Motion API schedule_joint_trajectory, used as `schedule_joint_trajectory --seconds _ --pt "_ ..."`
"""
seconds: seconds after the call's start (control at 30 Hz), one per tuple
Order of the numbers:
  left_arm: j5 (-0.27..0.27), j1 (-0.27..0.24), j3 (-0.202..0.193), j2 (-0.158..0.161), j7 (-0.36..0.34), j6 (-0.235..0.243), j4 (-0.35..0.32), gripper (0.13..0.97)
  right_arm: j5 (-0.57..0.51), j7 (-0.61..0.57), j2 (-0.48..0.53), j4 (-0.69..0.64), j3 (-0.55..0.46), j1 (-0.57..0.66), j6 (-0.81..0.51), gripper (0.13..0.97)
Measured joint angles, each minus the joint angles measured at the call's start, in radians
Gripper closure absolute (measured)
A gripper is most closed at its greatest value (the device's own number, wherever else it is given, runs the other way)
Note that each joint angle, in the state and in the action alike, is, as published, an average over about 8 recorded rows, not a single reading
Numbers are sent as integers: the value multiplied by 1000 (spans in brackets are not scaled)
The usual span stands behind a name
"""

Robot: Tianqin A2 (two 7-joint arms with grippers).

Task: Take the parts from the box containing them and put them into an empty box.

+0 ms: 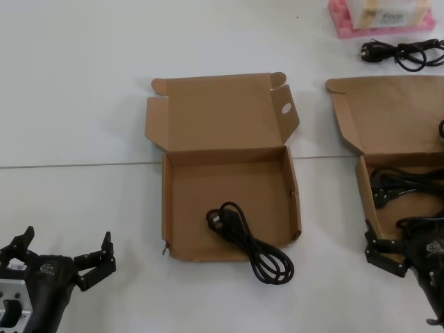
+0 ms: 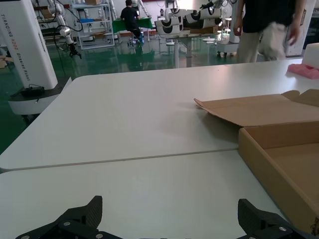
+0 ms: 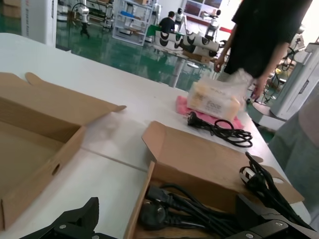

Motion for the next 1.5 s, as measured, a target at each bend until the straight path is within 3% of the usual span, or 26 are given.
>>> schedule_joint_trajectory --seconds 1.5 --pt "0 0 0 0 0 0 0 132 -8 0 -5 -1 15 -7 -6 129"
